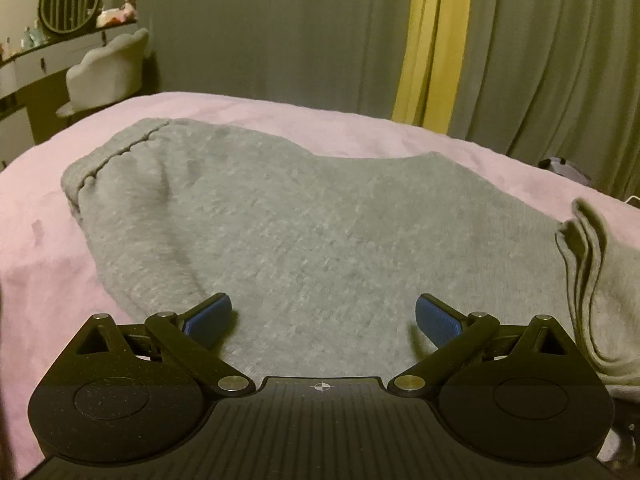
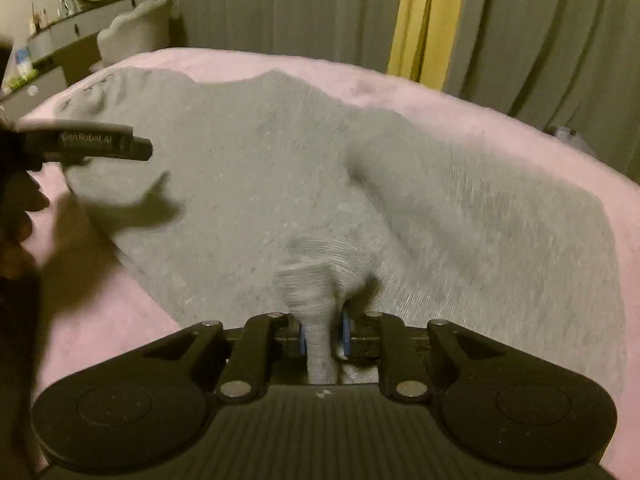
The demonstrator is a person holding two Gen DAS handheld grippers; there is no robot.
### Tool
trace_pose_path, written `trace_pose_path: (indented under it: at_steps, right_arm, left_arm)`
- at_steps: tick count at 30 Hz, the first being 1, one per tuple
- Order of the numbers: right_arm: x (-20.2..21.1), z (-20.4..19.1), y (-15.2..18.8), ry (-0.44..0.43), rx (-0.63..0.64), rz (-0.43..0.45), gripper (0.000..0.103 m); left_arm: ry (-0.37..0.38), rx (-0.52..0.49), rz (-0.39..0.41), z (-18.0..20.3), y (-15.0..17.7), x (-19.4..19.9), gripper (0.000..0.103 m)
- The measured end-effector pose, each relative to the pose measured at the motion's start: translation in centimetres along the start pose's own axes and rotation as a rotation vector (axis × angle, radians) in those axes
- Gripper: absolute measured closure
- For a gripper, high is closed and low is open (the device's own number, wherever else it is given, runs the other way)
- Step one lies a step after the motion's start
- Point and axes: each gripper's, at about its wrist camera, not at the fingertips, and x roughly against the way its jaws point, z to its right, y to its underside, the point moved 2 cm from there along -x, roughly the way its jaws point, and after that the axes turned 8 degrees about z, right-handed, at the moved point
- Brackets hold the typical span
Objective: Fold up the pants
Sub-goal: 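Lift the cuffs and fold them toward the waistband with the right tool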
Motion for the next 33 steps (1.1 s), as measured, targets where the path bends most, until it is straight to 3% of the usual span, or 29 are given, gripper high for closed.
trace_pose_path:
  at_steps: [5, 7, 11, 17, 20, 22, 25, 27, 31, 33]
  right_arm:
    - [0.9, 0.7, -1.1, -0.036, -0.044, -0.008, 0.084]
    - [2.2, 0.7, -1.3, -0.081, -0.071, 0.035, 0.084]
    - [2.5, 0.7, -1.9, -0.085, -0.099, 0.055, 0.084]
    - [4.1, 2.5, -2.3, -0.092, -0.304, 0.154, 0.085]
    - [2.4, 1.6, -1.4, -0.09, -0.261, 0.078, 0.083]
    - [1.3, 0.7, -0.5, -0.128, -0.233, 0.005, 0.07]
    - [2.6, 1.4, -0.4, -0.242, -0.343, 0.052, 0.047]
    - [3.5, 2.8, -0.8, -0.277, -0.429, 0.086, 0.047]
    - [4.8, 7.7, -0.3, -0.16, -0.633, 0.142, 0.04]
    - [4.8, 10.6, 0.9, -0.096, -0.78, 0.12, 0.019]
  left_arm:
    - [0.021, -0.018, -0.021, 0.5, 0.1, -0.7, 0.001]
    - [0.029, -0.02, -0.018, 0.7, 0.2, -0.6, 0.001]
    - [0.037, -0.014, -0.005, 0.7, 0.2, -0.3, 0.001]
    - [0.042, -0.025, 0.001, 1.0, 0.3, -0.2, 0.001]
    - [0.047, -0.054, -0.011, 1.5, 0.5, -0.4, 0.001]
    - [0.037, -0.074, -0.023, 1.7, 0.6, -0.6, 0.001]
    - [0.036, -0.075, -0.029, 1.7, 0.7, -0.6, 0.001]
    - [0.043, -0.065, -0.036, 1.6, 0.7, -0.7, 0.001]
    - [0.055, -0.085, -0.042, 1.9, 0.8, -0.8, 0.001]
    - [0.068, -0.105, -0.047, 2.3, 1.0, -0.8, 0.001]
